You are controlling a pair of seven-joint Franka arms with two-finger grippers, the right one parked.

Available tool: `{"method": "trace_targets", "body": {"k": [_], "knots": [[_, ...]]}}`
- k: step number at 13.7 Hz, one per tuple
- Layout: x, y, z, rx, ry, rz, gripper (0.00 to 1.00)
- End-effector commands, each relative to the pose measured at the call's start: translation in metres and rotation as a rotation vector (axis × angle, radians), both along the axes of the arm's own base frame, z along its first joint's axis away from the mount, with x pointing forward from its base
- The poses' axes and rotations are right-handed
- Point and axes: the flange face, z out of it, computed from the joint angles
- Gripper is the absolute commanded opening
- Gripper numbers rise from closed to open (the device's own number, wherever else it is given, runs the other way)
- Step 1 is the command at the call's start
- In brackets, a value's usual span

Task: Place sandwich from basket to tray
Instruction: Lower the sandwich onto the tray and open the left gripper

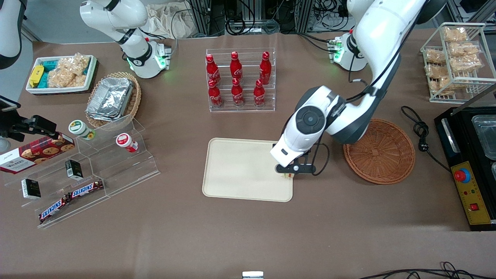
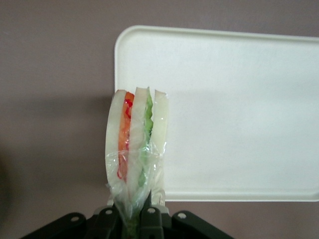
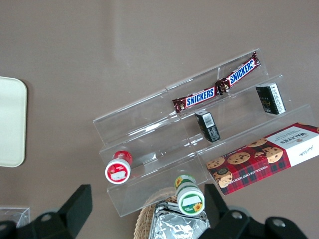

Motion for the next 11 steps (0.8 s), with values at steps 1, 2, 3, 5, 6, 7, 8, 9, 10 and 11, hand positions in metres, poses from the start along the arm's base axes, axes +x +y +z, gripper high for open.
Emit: {"method": "trace_targets", "body": {"k": [1,2,3,5,6,7,8,9,10,11], "knots": [[0.000,-0.018,-0.032,0.010,-0.009,-0.053,0.06],[-0.001,-0.021,-0.042,0.009,-0.010,-0.062,0.06],[-0.001,-0.023,-0.047,0.001,-0.015,-0.062,0.06],[0.000,-0.024,-0.059,-0.005,-0.026,-0.066,0.07],[0.000,-0.024,-0.064,0.001,-0.022,-0.065,0.15],[0.000,-0.024,-0.065,0.000,-0.020,-0.064,0.23],[0.000,-0.024,-0.065,0.001,-0.019,-0.060,0.42],[0.000,-0.023,-0.064,0.000,-0.020,-0.054,0.56],[0.001,-0.022,-0.063,0.002,-0.018,-0.050,0.86],[0.002,-0.020,-0.061,0.004,-0.016,-0.036,0.99]]}}
